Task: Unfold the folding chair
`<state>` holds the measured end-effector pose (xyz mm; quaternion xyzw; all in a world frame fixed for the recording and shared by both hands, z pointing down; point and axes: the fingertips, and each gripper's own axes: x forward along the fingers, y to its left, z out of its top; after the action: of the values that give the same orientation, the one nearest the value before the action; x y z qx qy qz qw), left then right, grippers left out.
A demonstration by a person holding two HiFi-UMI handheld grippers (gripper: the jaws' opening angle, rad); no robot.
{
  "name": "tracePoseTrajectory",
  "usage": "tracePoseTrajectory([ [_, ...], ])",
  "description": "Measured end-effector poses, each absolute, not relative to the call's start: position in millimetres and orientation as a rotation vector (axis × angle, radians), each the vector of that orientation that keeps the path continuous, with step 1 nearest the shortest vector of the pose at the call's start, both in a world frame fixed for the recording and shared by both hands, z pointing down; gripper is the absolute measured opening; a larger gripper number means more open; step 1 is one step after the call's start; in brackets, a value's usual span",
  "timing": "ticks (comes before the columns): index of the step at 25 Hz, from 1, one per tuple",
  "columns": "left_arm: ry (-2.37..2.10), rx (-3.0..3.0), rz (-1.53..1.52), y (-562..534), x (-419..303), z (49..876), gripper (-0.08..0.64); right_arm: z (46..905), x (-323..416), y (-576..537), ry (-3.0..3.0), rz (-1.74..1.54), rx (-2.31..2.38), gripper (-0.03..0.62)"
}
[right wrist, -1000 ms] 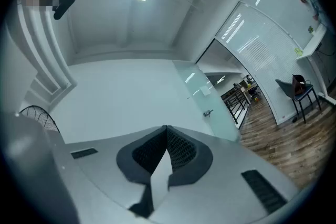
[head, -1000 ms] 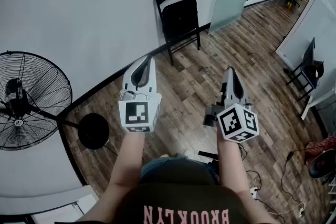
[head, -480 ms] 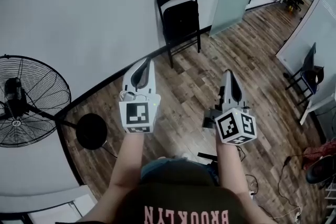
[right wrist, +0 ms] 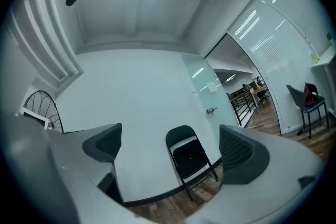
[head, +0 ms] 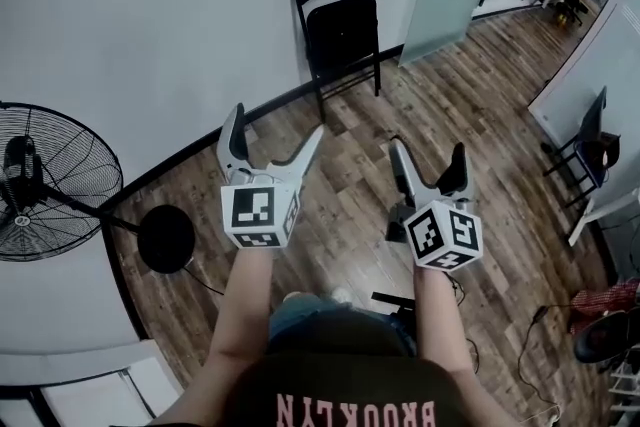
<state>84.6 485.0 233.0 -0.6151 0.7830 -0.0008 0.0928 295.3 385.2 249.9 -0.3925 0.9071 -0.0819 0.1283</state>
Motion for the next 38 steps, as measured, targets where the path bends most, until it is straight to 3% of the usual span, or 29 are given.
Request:
tracePoseTrajectory([
  [2, 2.345, -1.828, -0.003, 483.1, 88.5, 238.9, 0.538, 254.5, 297.5, 379.8, 2.647, -0.248, -1.134, 0.575],
  [17, 2.399, -1.87, -0.086, 412.8, 61.0, 252.7, 0.572, 265.8, 277.7, 310.0, 2.583, -0.425, -1.149, 0.575],
  [38, 2.364, -2.021, -0.091, 163.2, -184.1, 276.6, 0.571, 274.1, 40.3, 73.5, 2.661, -0.375, -1.282, 0.574],
])
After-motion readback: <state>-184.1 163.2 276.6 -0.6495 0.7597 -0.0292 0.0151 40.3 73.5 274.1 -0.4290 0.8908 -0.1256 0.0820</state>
